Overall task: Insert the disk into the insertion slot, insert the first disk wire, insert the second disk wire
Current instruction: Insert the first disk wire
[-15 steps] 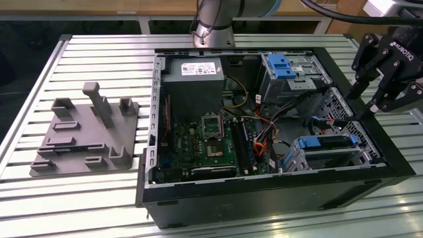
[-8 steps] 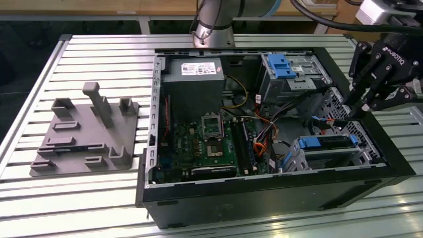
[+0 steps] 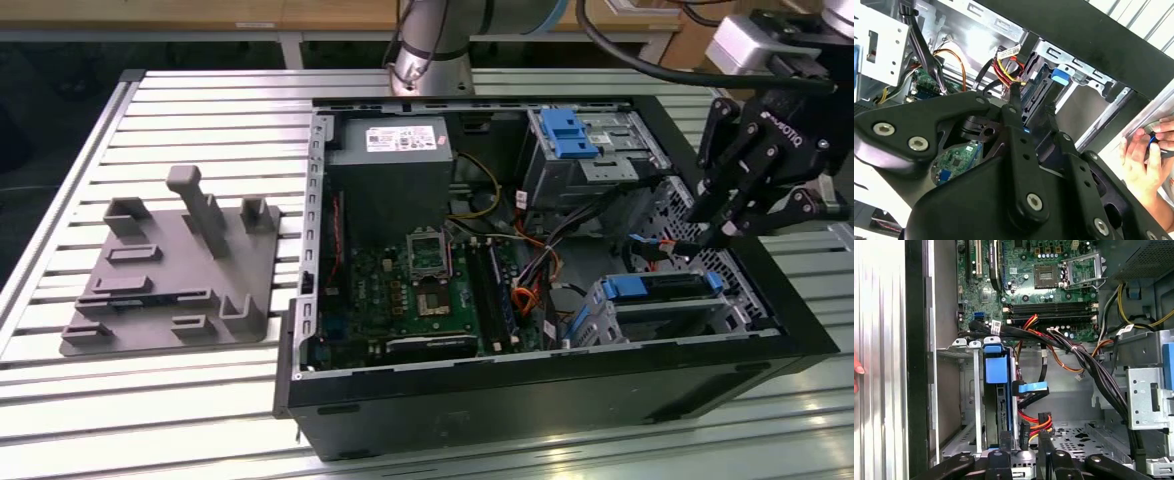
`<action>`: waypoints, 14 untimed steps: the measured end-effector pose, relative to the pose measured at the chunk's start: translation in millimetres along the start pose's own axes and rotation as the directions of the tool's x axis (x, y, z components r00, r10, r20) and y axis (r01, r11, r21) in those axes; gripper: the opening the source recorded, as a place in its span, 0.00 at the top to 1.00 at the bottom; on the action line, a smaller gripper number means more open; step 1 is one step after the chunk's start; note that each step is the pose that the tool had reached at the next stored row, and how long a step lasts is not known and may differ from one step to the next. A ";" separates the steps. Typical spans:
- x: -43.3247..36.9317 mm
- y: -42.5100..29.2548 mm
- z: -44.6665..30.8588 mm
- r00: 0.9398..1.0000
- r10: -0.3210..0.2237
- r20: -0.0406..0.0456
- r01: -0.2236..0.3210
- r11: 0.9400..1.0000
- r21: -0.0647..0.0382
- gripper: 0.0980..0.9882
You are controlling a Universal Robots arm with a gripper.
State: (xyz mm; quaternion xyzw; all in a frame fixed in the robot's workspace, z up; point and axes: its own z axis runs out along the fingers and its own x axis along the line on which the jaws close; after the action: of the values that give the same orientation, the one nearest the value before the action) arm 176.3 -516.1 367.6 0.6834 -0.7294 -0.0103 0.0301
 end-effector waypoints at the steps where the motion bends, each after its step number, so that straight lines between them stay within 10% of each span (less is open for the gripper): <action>1: 0.0 -0.2 1.1 1.000 0.002 -0.002 -0.002 1.000 0.000 0.71; 14: -0.6 -2.0 13.0 0.998 0.063 -0.006 -0.063 0.998 -0.002 0.71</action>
State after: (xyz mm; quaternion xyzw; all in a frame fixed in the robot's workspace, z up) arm 177.6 -516.0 354.5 0.6602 -0.7503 -0.0080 0.0331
